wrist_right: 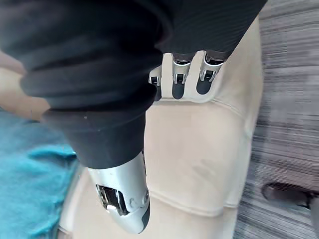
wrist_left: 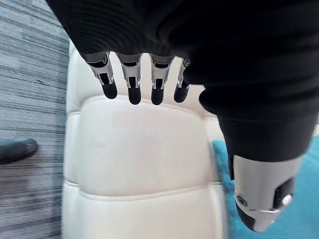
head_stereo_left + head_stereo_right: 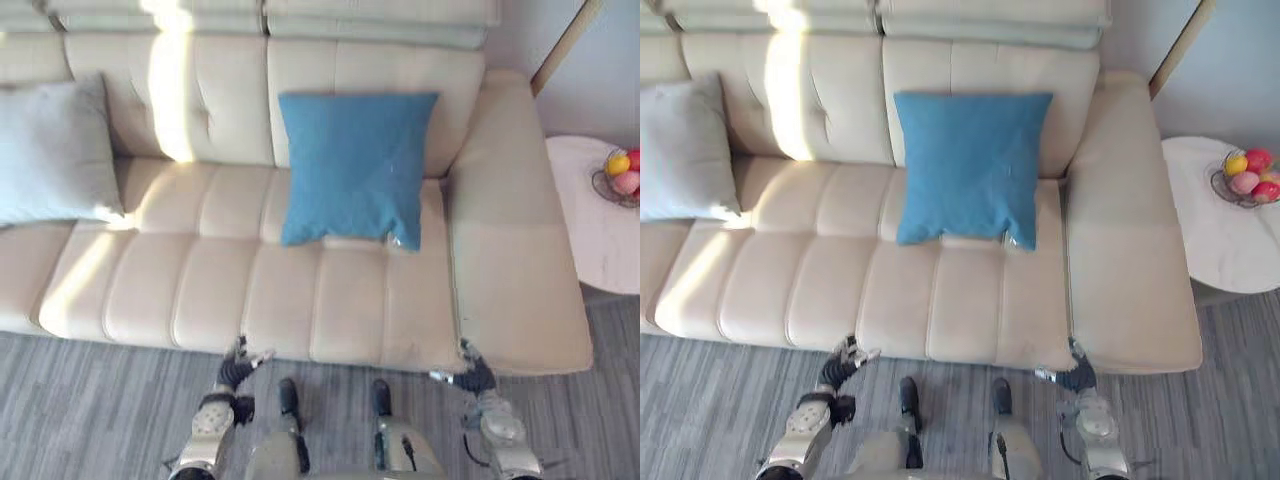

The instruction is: Pick up cushions and gather them together orderly.

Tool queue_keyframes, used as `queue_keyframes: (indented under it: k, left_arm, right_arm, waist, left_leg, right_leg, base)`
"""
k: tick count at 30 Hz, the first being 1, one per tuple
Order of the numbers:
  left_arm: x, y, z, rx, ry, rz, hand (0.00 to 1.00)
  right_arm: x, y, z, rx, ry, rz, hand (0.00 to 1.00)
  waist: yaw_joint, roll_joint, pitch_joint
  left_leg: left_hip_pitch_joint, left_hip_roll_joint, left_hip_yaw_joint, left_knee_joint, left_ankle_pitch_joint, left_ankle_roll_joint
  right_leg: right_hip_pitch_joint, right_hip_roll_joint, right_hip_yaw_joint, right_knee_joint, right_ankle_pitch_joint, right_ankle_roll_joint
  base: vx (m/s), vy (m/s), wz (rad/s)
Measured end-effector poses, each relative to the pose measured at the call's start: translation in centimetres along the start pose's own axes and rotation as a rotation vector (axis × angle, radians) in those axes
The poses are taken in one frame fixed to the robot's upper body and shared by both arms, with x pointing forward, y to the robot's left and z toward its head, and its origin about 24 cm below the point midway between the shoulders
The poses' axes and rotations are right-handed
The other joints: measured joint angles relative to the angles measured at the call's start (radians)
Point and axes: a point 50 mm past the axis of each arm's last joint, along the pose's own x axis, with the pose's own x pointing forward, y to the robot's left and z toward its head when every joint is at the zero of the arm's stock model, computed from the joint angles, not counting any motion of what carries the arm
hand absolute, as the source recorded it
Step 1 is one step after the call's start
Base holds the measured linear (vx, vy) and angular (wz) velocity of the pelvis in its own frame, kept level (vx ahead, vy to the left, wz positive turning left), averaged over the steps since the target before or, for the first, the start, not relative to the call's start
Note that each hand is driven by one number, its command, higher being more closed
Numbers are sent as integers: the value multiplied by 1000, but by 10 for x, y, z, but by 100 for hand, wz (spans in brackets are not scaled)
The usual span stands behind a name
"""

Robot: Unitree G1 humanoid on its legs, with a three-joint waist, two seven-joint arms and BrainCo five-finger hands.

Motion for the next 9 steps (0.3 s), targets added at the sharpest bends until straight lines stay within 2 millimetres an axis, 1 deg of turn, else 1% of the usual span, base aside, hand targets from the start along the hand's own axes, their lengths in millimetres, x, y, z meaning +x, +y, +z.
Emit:
queue_keyframes:
  k: [1, 4, 5, 9]
  left_arm:
    - [-3, 3, -14, 12, 60, 9, 0]
    - [-11, 6, -37, 60, 157, 10, 0]
    - [-14, 7, -45, 68, 186, 15, 0]
    - [-20, 9, -58, 91, 242, 16, 0]
  right_arm:
    - [-2, 1, -14, -3, 61, 9, 0]
    - [-12, -4, -41, -10, 171, -2, 0]
    - [-15, -5, -47, -7, 199, -6, 0]
    - [-21, -4, -61, -4, 260, -1, 0]
  waist:
    - [-1, 2, -12]
    - [-1, 9, -47]
    - [-2, 9, -56]
    - [-3, 1, -64]
  left_leg:
    - [23, -4, 4, 0, -12, -3]
    - [54, -13, 5, -1, -25, 0]
    - [66, -18, 4, -2, -28, 2]
    - [96, -26, 0, -7, -34, 3]
  right_leg:
    - [18, -4, 2, -2, -5, 3]
    - [46, -15, 3, -3, -21, 5]
    - [58, -19, 2, -3, -27, 10]
    - [89, -27, 2, -4, -29, 12]
  base:
    - [10, 39, -4]
    - [0, 34, 1]
    - [-1, 27, 3]
    - [0, 0, 0]
